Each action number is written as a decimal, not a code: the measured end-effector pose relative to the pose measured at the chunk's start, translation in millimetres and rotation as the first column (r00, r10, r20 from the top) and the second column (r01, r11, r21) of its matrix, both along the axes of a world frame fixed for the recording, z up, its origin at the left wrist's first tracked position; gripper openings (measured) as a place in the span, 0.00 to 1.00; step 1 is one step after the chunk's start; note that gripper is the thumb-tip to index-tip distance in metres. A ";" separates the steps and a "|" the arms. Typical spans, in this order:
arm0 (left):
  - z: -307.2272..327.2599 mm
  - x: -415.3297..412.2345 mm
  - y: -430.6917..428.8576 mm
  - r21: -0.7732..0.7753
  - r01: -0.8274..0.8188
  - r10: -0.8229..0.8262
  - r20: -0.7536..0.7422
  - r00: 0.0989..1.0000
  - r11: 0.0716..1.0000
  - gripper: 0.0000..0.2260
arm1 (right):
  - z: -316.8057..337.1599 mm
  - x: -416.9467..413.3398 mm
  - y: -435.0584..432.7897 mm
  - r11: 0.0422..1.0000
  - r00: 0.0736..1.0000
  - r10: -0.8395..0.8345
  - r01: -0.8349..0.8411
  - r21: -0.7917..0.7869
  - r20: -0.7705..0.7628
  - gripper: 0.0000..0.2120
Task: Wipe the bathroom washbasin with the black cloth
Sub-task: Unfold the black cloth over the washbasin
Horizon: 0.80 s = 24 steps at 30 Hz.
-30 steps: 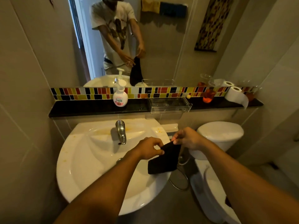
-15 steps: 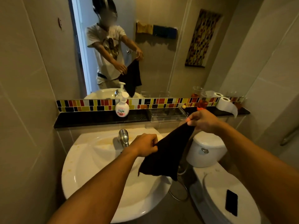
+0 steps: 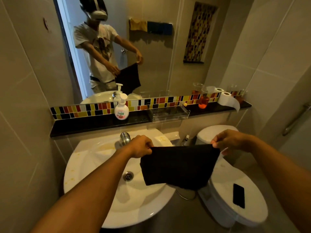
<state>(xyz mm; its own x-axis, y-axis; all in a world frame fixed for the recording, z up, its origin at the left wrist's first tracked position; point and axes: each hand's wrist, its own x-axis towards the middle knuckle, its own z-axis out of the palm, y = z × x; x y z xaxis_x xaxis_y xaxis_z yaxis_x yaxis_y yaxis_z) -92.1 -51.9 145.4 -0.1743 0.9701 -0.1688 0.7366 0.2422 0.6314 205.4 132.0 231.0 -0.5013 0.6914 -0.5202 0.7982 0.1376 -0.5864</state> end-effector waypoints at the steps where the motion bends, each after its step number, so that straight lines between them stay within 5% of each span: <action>1: -0.5 -1.0 0.1 -0.033 0.011 -0.010 0.015 1.000 0.999 0.10 | -3.0 3.2 1.1 0.999 1.000 -0.013 0.014 -0.051 0.016 0.07; 8: -15.0 -5.2 15.1 -0.161 0.046 -0.038 0.053 0.998 0.986 0.09 | -51.5 13.9 15.9 0.992 0.995 -0.061 0.069 -0.105 0.081 0.03; 17: -68.1 6.5 65.1 -0.161 -0.068 0.035 -0.201 0.979 0.985 0.09 | -135.7 -5.5 38.0 0.979 0.992 -0.126 0.121 0.165 0.020 0.06; 24: -115.5 4.2 107.2 -0.185 -0.172 0.109 -0.309 0.945 0.967 0.09 | -196.6 -27.1 76.3 0.951 0.972 -0.233 0.226 0.210 0.010 0.07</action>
<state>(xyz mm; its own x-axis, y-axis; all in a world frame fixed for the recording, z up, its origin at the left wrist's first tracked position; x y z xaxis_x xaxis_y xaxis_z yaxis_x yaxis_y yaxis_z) -87.9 55.3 30.0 -0.3789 0.8811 -0.2832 0.8302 0.4588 0.3167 178.3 208.3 34.4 -0.3007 0.8797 -0.3685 0.8415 0.0629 -0.5366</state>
